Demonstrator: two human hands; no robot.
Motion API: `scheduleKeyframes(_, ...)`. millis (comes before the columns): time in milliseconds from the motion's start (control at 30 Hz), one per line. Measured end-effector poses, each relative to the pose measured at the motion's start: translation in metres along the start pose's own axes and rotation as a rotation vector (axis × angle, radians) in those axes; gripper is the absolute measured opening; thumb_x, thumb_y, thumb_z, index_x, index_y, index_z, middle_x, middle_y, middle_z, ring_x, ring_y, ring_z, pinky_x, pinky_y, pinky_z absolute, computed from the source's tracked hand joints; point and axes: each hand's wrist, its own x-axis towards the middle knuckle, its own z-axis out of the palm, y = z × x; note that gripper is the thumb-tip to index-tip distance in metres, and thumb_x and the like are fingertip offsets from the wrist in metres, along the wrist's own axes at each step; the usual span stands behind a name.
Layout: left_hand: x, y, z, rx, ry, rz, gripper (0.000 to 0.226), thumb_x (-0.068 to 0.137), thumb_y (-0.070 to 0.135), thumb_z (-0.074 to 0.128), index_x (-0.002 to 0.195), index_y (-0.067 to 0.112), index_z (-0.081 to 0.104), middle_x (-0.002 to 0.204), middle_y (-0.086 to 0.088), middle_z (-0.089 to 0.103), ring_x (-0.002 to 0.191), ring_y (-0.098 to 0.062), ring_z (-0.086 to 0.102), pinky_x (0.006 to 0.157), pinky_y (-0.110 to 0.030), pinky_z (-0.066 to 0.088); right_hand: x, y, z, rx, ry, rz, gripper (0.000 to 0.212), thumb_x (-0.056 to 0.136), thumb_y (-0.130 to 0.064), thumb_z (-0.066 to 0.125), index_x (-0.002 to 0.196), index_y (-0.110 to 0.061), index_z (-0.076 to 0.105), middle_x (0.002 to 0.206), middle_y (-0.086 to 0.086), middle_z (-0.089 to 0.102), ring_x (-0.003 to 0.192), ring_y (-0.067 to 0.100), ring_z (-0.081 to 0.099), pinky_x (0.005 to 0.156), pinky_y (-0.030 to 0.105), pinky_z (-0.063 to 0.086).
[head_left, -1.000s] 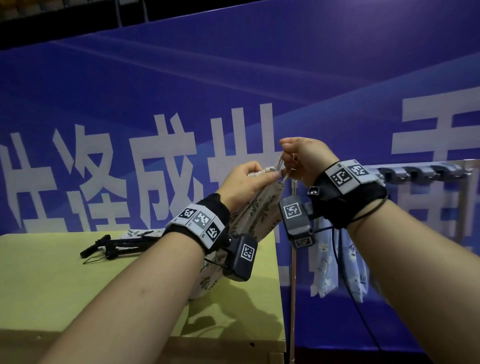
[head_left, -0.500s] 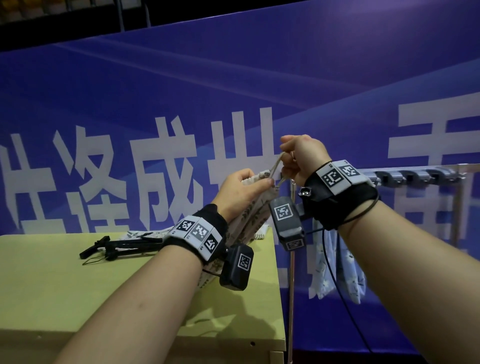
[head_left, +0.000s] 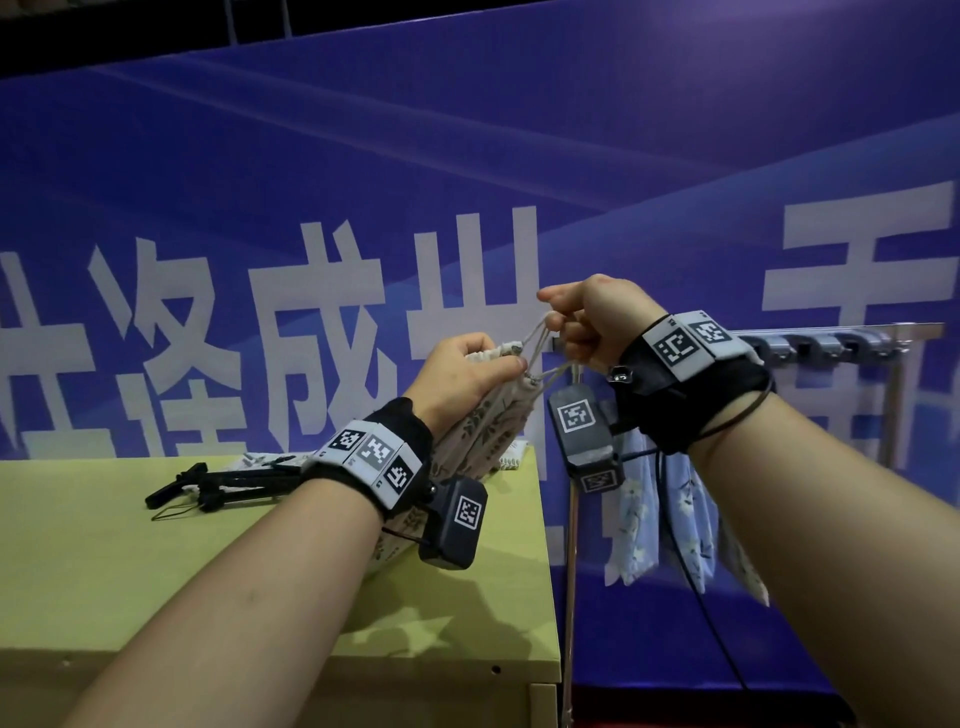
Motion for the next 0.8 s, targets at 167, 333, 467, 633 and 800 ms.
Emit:
scheduleKeyframes(167,-0.003,0.000,0.000,0.016,-0.018,0.005,0.026,0.088,0.026,0.070,0.073,0.017,0.051,0.061,0.004,0.063,0.048,-0.003,0.059,0.046,-0.015,0.044,-0.006,-0.004,-0.002,-0.091,0.039,-0.016,0.027,0.091,-0.002,0.038,0.100,-0.009,0.062,0.056,0.003,0.049,0.041,0.010,0.035,0.043,0.019,0.028)
scheduleKeyframes(333,-0.004,0.000,0.002,0.049,-0.038,0.013,0.024,0.088,0.025,0.069,0.074,0.017,0.051,0.062,0.005,0.060,0.048,-0.002,0.058,0.045,-0.014,0.043,-0.007,-0.001,-0.005,-0.103,0.023,-0.114,0.028,0.095,-0.003,0.037,0.102,-0.012,0.062,0.046,-0.005,0.047,0.038,0.007,0.042,0.041,0.017,0.034)
scheduleKeyframes(467,0.001,0.000,0.006,0.080,-0.041,0.008,0.025,0.087,0.027,0.071,0.074,0.019,0.051,0.067,0.001,0.062,0.056,-0.009,0.059,0.053,-0.020,0.046,-0.005,0.007,-0.007,-0.059,0.048,-0.202,0.027,0.096,-0.004,0.038,0.092,-0.017,0.061,0.050,-0.004,0.044,0.046,0.009,0.041,0.050,0.024,0.036)
scheduleKeyframes(633,0.011,0.004,0.012,0.126,-0.142,0.009,0.015,0.092,0.031,0.064,0.093,0.022,0.052,0.088,-0.008,0.064,0.077,-0.020,0.062,0.066,-0.031,0.049,0.006,0.012,-0.012,0.062,0.064,-0.256,0.023,0.098,-0.007,0.041,0.090,-0.018,0.060,0.048,-0.006,0.043,0.038,0.004,0.042,0.049,0.023,0.036)
scheduleKeyframes(800,0.032,0.010,0.025,0.134,-0.228,0.033,0.021,0.095,0.016,0.056,0.110,0.029,0.062,0.094,-0.003,0.065,0.085,-0.019,0.062,0.078,-0.033,0.050,0.022,0.014,-0.022,0.158,0.144,-0.286,0.024,0.097,-0.006,0.043,0.085,-0.019,0.059,0.056,-0.003,0.044,0.036,0.002,0.041,0.049,0.023,0.038)
